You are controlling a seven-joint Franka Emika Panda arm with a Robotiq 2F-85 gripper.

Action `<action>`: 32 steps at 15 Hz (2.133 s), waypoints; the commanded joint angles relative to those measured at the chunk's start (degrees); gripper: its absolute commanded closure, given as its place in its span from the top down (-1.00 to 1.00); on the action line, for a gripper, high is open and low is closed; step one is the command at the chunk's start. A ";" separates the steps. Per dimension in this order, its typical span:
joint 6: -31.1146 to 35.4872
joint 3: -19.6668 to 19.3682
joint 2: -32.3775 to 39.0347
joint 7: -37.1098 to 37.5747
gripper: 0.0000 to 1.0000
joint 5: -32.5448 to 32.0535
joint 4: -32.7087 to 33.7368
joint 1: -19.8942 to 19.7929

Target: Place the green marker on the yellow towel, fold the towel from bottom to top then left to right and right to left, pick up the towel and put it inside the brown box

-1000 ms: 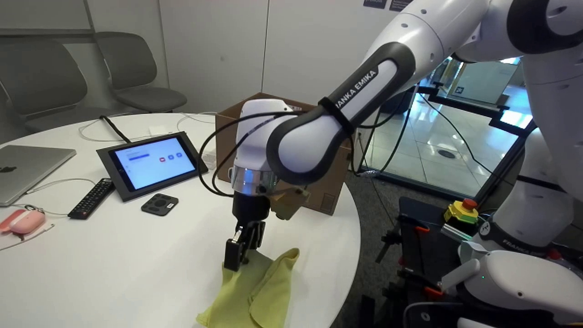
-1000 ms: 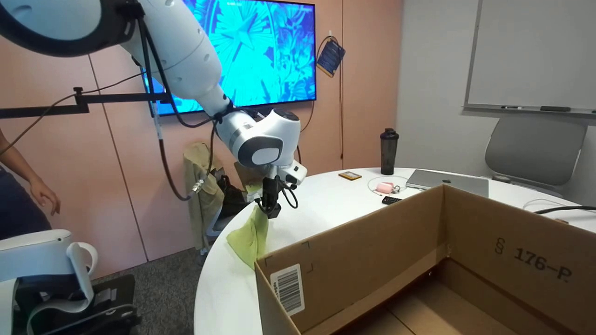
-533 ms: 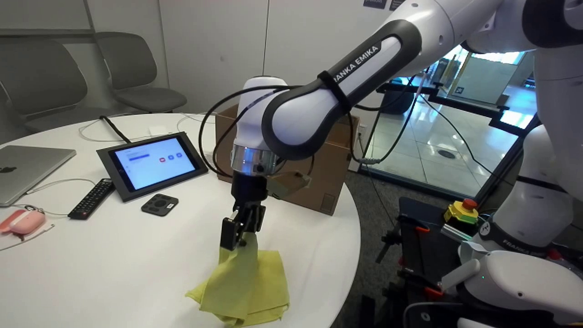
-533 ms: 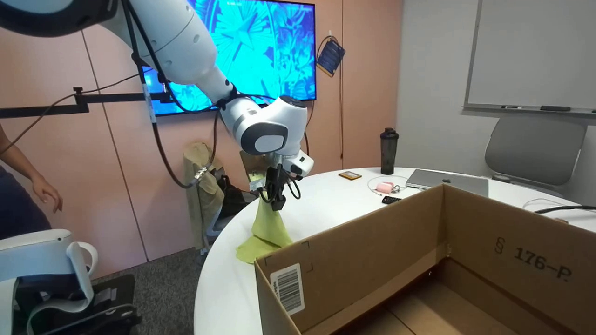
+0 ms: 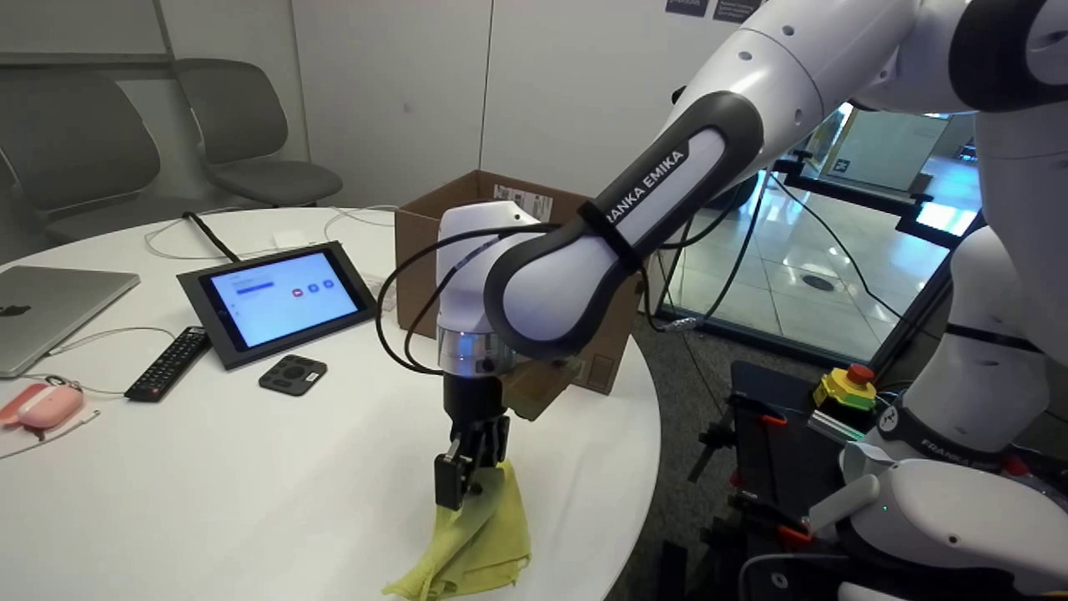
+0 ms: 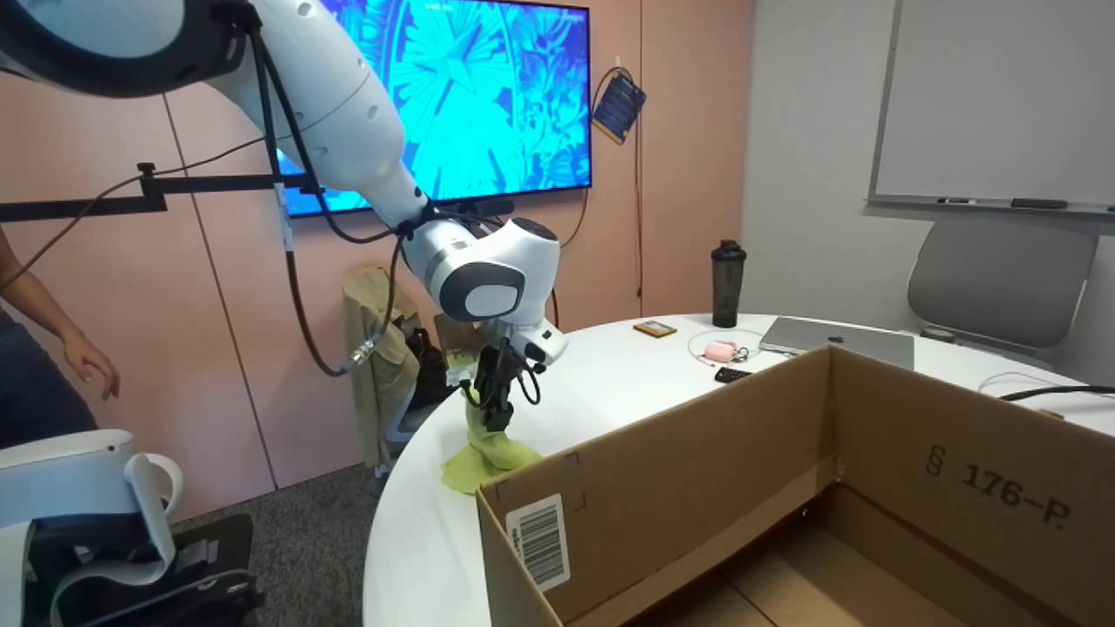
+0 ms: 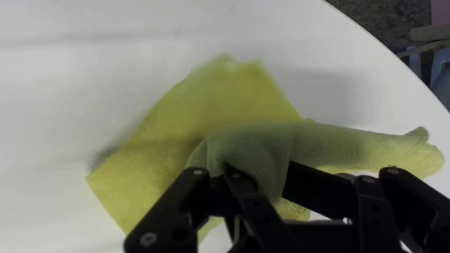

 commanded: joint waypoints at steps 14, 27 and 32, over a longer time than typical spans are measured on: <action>-8.10 -7.44 0.50 8.80 -0.38 -11.67 -1.82 5.59; -6.16 -9.33 -11.35 20.42 1.00 -13.55 -5.12 6.74; -7.99 -8.60 -11.85 38.17 1.00 -11.98 -4.38 9.30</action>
